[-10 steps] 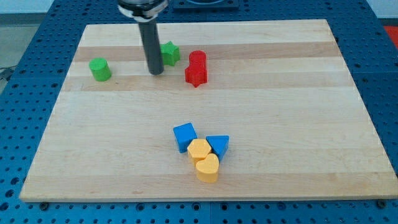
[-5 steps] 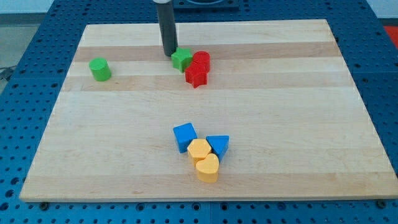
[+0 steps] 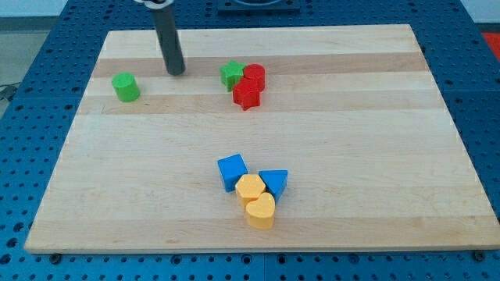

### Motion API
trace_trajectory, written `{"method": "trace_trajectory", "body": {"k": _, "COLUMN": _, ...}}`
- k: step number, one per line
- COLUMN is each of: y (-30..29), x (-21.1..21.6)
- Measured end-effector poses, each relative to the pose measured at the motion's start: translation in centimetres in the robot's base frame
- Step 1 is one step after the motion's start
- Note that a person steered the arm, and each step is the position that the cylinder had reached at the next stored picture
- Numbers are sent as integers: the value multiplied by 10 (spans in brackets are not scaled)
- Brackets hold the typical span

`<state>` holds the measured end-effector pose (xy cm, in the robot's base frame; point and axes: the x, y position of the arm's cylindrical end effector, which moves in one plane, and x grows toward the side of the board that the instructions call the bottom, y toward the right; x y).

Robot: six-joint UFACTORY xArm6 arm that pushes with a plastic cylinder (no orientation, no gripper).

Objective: Push the green star into the red circle

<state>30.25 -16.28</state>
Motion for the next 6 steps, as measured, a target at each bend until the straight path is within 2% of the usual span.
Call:
{"method": "trace_trajectory", "body": {"k": 1, "y": -40, "x": -19}}
{"method": "trace_trajectory", "body": {"k": 3, "y": -139, "x": -9}}
{"method": "trace_trajectory", "body": {"k": 5, "y": -123, "x": 9}}
{"method": "trace_trajectory", "body": {"k": 6, "y": -79, "x": 19}}
